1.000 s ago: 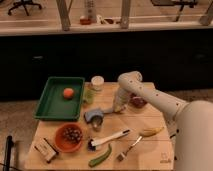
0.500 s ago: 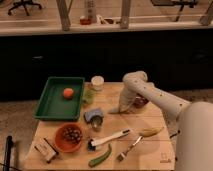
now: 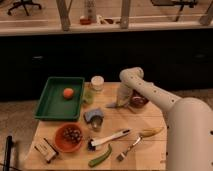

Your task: Wipe table surface with towel

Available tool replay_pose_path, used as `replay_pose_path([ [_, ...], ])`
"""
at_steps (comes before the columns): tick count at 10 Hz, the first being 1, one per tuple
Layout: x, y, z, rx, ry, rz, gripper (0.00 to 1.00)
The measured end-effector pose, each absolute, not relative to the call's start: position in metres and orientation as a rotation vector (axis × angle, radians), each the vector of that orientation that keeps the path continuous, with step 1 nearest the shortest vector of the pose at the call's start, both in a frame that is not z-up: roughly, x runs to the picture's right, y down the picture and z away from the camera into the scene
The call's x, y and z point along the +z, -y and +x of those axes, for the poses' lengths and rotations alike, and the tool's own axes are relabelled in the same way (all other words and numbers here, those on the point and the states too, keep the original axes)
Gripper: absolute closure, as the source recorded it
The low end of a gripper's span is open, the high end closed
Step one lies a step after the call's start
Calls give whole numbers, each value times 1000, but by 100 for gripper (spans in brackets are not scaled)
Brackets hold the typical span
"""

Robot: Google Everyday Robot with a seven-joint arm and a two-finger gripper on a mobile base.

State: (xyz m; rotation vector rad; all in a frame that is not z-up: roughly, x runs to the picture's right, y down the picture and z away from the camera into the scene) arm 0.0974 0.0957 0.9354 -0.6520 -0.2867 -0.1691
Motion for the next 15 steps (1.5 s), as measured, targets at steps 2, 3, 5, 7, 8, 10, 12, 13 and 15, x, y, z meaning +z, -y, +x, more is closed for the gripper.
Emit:
replay_pose_path([
  [2, 936, -94, 81, -189, 303, -648, 100],
  [3, 936, -93, 79, -196, 309, -645, 100],
  [5, 936, -94, 79, -196, 311, -646, 100],
  [7, 936, -94, 79, -197, 312, -646, 100],
  [8, 936, -94, 79, -196, 312, -646, 100],
  [10, 936, -94, 80, -195, 311, -646, 100],
  [12, 936, -94, 80, -195, 311, -646, 100],
  [13, 936, -94, 80, -195, 311, -646, 100],
  [15, 936, -94, 80, -195, 311, -646, 100],
])
